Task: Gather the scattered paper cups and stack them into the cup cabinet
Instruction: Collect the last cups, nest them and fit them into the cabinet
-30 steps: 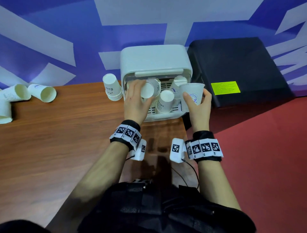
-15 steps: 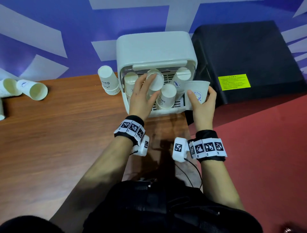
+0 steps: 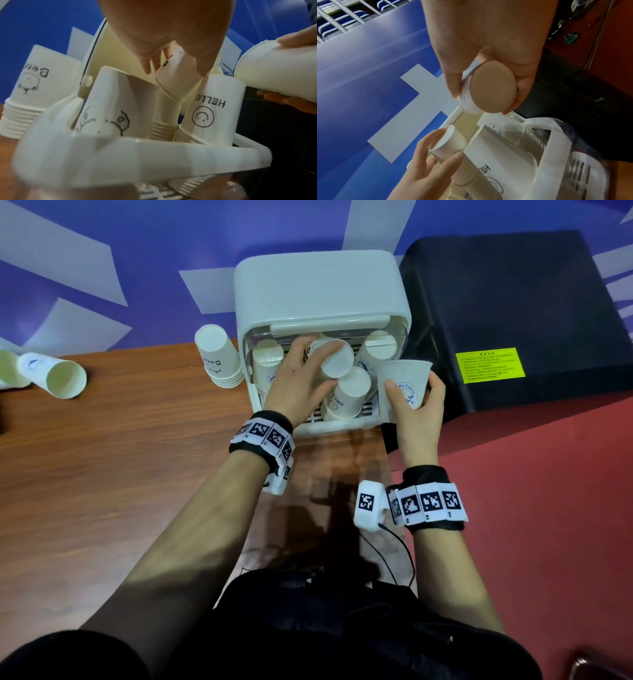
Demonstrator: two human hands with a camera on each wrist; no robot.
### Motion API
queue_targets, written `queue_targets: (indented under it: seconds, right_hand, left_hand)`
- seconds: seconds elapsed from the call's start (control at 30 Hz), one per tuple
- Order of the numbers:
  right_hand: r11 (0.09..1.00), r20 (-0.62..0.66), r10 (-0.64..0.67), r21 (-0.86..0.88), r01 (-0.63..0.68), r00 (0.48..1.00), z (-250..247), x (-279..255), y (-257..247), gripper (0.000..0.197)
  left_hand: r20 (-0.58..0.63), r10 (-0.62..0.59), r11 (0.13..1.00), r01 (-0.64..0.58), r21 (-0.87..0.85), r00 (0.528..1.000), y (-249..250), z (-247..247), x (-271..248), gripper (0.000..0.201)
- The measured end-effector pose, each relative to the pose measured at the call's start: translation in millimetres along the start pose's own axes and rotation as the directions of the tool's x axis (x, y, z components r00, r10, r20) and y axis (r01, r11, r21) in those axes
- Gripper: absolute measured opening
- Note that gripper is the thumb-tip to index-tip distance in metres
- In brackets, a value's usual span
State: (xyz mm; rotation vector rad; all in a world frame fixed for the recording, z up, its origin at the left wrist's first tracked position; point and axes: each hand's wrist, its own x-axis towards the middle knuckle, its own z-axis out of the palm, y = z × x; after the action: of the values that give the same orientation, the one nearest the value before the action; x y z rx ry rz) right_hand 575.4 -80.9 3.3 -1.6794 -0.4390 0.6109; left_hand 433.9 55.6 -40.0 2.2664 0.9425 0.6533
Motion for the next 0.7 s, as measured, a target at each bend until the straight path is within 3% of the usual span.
queue_targets:
  seconds: [0.2,0.37,0.53,0.7]
  right_hand:
    - [1.000,-0.016,-0.001,0.002,0.001,1.000,0,0,0,0.056]
    - [1.000,-0.039,-0.021,-0.011,0.020,0.999,4,-3,-5,0.056]
    - [0.989,0.030,-0.071,-0.128,0.075,0.997,4,-7,-16,0.066]
    - [0.986,0.093,-0.112,-0.109,0.122,0.989,17,-18,-26,0.058]
  left_hand:
    - [-0.048,-0.022,0.999,0.020,-0.044,0.999,4,-1,-3,0.053]
    - [0.044,-0.103,0.994,0.102,0.038,0.994,0,3,-12,0.063]
    - [0.044,-0.180,0.962,0.167,0.216,0.983,-6,6,-13,0.072]
    - [0.096,-0.221,0.960,0.199,0.197,0.971,-3,-7,-15,0.071]
